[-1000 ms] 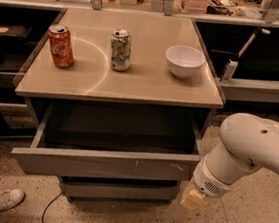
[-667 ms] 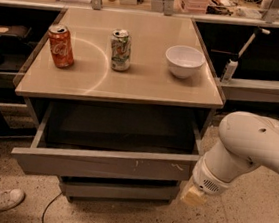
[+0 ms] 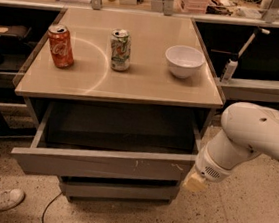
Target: Close top drawer
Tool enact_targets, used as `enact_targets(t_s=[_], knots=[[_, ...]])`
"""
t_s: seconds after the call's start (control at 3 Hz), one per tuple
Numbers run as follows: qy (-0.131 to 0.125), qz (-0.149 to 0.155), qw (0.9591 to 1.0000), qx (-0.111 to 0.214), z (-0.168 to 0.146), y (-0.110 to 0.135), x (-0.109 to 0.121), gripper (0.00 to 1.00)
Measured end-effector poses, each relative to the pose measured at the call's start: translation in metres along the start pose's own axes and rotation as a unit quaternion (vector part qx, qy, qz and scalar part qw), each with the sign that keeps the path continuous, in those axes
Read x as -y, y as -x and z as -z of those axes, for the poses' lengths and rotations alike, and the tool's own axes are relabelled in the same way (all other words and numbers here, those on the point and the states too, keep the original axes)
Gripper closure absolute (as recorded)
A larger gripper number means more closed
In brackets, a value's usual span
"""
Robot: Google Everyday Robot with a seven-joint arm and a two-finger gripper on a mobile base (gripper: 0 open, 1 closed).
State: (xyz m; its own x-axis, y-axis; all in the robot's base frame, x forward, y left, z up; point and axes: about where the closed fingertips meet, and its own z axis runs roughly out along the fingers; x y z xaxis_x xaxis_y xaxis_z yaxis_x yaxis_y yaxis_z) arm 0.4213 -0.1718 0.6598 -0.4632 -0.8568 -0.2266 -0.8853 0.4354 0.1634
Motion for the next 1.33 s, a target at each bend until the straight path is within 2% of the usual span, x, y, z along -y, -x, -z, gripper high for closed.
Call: enact_targets(t_s=[0.67, 1.33], knots=[[-0.008, -0.001, 1.0000, -0.001, -0.005, 0.011, 0.034, 1.00], [-0.014, 0.007, 0.9998, -0.012, -0.005, 0.026, 0.053, 1.00]])
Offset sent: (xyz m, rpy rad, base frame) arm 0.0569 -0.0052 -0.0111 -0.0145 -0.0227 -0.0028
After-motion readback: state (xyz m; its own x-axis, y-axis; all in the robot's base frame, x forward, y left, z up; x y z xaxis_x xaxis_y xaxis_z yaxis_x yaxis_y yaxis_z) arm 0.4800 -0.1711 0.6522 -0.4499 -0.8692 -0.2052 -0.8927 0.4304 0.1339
